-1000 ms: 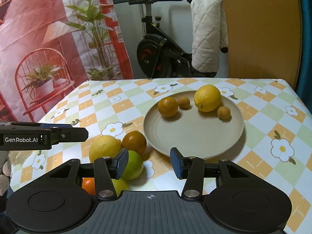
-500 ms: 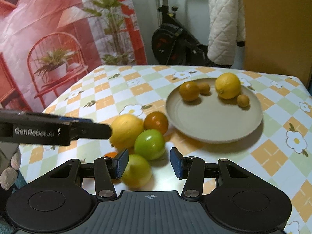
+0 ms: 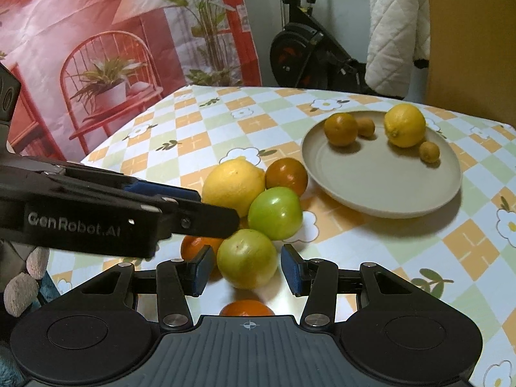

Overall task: Organize fruits
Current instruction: 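Close the left tool on the yellow-green apple and lift it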

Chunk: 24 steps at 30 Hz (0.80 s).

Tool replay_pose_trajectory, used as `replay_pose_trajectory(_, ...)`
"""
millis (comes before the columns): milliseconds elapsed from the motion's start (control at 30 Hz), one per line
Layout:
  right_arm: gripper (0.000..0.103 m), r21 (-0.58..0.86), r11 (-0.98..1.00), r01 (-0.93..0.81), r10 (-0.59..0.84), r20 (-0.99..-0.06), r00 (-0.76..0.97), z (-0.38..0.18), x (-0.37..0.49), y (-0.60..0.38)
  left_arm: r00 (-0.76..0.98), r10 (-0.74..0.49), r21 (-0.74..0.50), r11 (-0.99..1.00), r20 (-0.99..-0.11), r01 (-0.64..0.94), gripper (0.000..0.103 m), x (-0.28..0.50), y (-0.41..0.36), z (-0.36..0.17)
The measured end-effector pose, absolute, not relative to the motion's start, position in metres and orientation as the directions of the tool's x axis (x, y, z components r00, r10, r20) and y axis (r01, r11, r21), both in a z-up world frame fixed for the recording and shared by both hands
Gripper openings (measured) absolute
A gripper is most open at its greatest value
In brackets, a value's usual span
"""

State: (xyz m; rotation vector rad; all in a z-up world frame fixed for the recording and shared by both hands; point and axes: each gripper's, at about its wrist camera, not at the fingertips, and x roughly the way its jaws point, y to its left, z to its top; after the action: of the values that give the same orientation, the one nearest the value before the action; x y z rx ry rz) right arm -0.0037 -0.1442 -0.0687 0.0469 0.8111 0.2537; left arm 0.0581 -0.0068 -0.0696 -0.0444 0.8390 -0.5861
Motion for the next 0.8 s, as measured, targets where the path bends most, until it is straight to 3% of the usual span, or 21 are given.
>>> replay_pose_trajectory(800, 0.040, 0.156, 0.967, -0.200, 0.249, -0.726, 0.641, -0.080, 0.000, -0.145, 0.488, -0.499, -0.223, 0.826, -0.716, 0.518, 0.048, 0.063, -0.024, -0.084)
